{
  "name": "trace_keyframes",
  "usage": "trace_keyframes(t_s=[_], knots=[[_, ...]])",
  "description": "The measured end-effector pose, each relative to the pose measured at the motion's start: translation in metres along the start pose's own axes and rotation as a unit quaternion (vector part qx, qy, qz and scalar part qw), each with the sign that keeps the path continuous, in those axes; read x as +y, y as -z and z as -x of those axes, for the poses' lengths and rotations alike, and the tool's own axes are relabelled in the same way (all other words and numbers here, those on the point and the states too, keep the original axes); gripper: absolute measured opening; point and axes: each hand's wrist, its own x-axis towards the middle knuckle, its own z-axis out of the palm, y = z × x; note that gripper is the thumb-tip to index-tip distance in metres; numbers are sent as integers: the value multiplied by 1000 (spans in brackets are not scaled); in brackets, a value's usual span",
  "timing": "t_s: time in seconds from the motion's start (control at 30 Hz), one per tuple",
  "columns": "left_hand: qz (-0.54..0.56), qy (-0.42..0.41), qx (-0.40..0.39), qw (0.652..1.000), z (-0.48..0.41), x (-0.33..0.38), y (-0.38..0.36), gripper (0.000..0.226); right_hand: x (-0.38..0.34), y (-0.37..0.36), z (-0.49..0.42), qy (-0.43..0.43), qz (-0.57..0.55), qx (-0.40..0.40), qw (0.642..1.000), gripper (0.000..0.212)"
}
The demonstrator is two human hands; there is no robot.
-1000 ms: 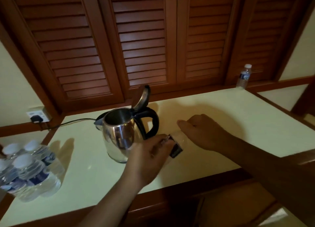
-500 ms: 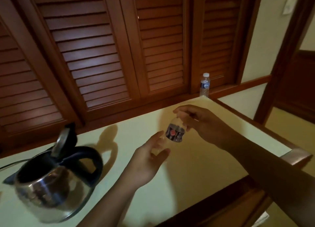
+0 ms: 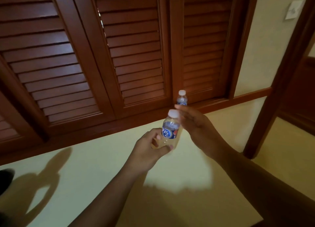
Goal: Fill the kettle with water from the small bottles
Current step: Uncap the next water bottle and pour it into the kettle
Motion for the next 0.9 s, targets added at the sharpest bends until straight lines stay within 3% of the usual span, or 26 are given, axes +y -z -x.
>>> trace_keyframes(t_s=[0.1, 0.23, 0.43, 0.6, 0.73, 0.9], knots=[[-1, 25, 31, 999, -30, 0, -18, 39, 37, 12, -16, 36, 75, 36, 996, 35], [-19, 68, 52, 996, -71, -1, -37, 40, 90, 22, -26, -42, 109, 55, 992, 32], [-24, 109, 80, 991, -127, -15, -62, 43, 148, 30, -43, -57, 327, -5, 943, 43], [-46, 111, 101, 988, -166, -30, -76, 46, 164, 27, -54, -59, 362, -30, 930, 67], [-45, 105, 123, 986, -184, -38, -85, 44, 178, 28, -54, -13, 387, -10, 922, 66], [-46, 116, 133, 983, -194, -40, -87, 44, 179, 28, -56, -42, 412, -73, 907, 85]])
